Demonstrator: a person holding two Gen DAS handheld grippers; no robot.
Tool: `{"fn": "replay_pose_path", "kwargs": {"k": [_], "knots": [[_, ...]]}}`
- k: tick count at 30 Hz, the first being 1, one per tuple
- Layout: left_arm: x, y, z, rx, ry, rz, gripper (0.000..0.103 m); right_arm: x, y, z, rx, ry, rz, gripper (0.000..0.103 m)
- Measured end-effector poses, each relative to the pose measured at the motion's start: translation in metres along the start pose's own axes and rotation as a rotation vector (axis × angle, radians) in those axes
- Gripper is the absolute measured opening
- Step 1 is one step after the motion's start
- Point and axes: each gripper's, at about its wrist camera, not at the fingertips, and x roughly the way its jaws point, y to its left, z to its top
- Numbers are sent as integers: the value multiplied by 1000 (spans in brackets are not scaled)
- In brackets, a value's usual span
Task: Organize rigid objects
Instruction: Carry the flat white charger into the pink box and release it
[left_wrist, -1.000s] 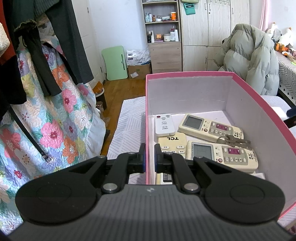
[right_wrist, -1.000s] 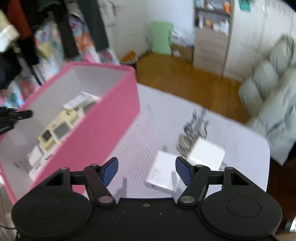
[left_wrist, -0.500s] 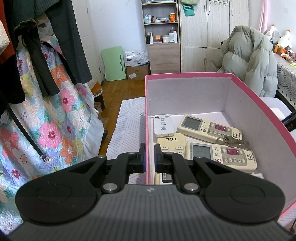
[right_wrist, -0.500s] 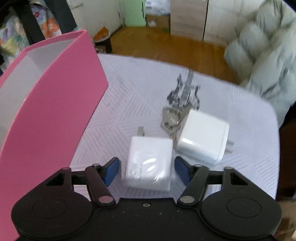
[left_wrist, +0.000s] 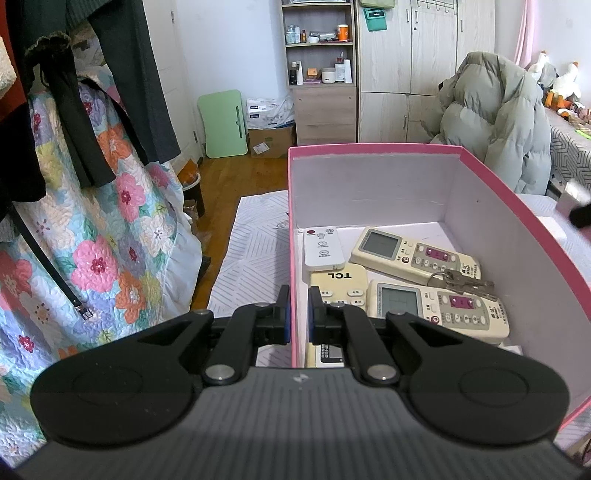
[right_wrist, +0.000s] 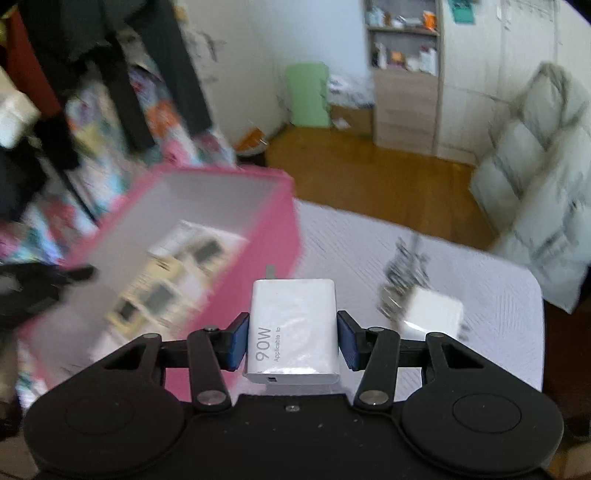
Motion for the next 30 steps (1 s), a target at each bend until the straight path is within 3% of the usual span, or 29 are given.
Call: {"fn": "replay_pose_path", "kwargs": {"k": [5, 9, 11, 14, 18, 20, 24, 30], "knots": [[0, -1, 0, 5, -2, 1, 6, -6, 43, 17, -64, 9, 177, 55], [0, 1, 0, 5, -4, 0, 6, 28, 86, 24, -110, 189, 344, 55], [0, 2, 0, 2, -4, 0, 6, 52, 99, 25, -77, 281, 378, 55], [-1, 2, 0, 5, -5, 1, 6, 82, 104, 26, -17, 351, 375, 55], [-1, 2, -1, 1, -6, -3, 6, 118, 99, 22, 27, 422, 281, 55], [-2, 2, -1, 2, -8, -6, 6, 128, 89, 15, 115, 458, 274, 55], [-2, 4, -1, -3, -9, -10, 6, 134, 82, 13, 284, 456, 347, 59], [-1, 8, 0, -9, -5, -23, 6, 109, 74, 26, 227, 370, 303, 59]]}}
